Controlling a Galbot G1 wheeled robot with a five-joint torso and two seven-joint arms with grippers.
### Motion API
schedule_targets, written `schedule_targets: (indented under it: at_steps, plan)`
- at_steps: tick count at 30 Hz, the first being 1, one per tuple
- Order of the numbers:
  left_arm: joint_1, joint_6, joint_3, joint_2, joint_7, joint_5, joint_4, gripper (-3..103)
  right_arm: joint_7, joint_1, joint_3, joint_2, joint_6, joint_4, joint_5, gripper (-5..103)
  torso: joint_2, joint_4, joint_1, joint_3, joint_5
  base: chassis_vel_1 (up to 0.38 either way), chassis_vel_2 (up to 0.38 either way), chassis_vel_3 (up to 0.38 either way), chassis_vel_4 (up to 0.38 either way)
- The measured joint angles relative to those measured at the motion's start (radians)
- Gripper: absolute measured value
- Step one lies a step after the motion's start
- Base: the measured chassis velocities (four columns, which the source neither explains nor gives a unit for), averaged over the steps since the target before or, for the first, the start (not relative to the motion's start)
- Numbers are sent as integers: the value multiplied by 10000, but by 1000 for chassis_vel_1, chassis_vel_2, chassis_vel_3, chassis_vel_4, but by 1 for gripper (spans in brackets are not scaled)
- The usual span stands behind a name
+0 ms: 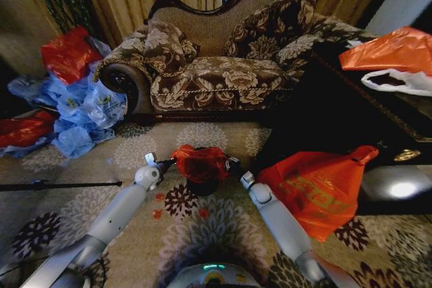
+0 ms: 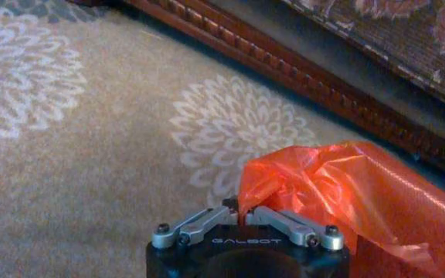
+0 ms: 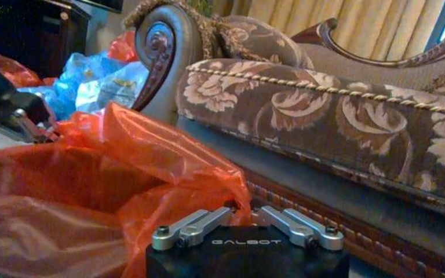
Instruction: Place a garbage bag over the trash bin.
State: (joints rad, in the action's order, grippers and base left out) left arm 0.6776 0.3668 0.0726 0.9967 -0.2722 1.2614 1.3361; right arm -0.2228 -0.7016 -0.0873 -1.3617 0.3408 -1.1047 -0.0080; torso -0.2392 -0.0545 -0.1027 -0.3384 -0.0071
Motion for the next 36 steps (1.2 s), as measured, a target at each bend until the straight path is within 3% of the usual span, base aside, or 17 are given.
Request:
schedule_targets:
  at_steps: [13, 36]
  plan:
    - [-276, -192, 101, 792, 385, -675, -862, 0, -91, 1034, -31, -788, 767, 2294, 81, 0, 0, 1, 1, -1, 0, 0, 0, 0, 0]
    - [-761, -172, 104, 1479, 742, -1190, -2259, 0, -99, 2017, -118, -1079, 1019, 4643, 714, 0, 0, 0, 0, 0, 1, 0, 0, 0, 0]
